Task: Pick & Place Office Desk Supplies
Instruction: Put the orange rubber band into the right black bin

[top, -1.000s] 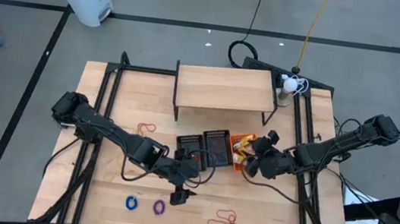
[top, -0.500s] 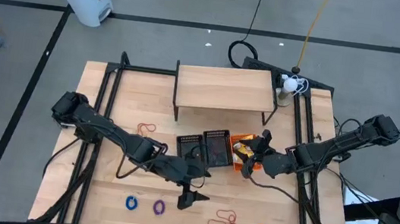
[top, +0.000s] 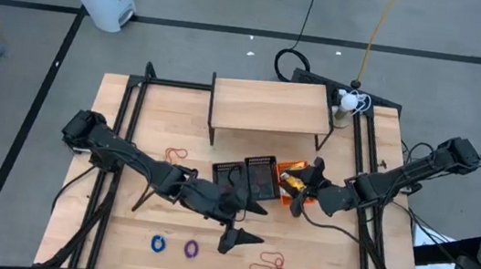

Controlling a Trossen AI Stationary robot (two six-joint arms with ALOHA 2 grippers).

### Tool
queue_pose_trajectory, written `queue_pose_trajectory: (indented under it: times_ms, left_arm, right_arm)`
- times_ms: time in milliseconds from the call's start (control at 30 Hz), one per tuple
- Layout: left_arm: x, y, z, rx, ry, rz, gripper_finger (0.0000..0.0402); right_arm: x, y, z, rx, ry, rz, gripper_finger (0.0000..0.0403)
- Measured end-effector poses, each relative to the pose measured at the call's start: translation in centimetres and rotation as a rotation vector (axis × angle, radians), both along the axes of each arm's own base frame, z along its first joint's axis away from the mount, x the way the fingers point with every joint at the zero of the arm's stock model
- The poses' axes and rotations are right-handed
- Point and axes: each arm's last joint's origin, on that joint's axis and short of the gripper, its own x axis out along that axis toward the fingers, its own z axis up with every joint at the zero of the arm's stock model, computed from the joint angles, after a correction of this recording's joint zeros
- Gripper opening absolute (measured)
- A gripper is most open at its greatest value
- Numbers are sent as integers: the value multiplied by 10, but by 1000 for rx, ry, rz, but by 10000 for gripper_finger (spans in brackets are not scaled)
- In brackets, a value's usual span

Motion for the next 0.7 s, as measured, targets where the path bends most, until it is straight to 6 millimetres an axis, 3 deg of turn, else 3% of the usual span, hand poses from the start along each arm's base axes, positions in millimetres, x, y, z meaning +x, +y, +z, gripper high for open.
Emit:
queue_pose_trajectory:
  times_ms: [167, 367, 500, 700]
  left_arm:
    - [1, 1, 1, 68, -31, -19, 374]
    - [-13, -6, -27, 375, 210, -124, 377]
    - [-18, -6, -36, 377, 304, -137, 372]
    - [-13, -6, -29, 332, 233, -115, 366]
  right_arm:
    - [1, 1, 1, -17, 6, 40, 198]
    - [1, 2, 1, -64, 21, 91, 197]
    - [2, -1, 2, -109, 35, 95, 196]
    - [9, -10, 8, -186, 4, 86, 192]
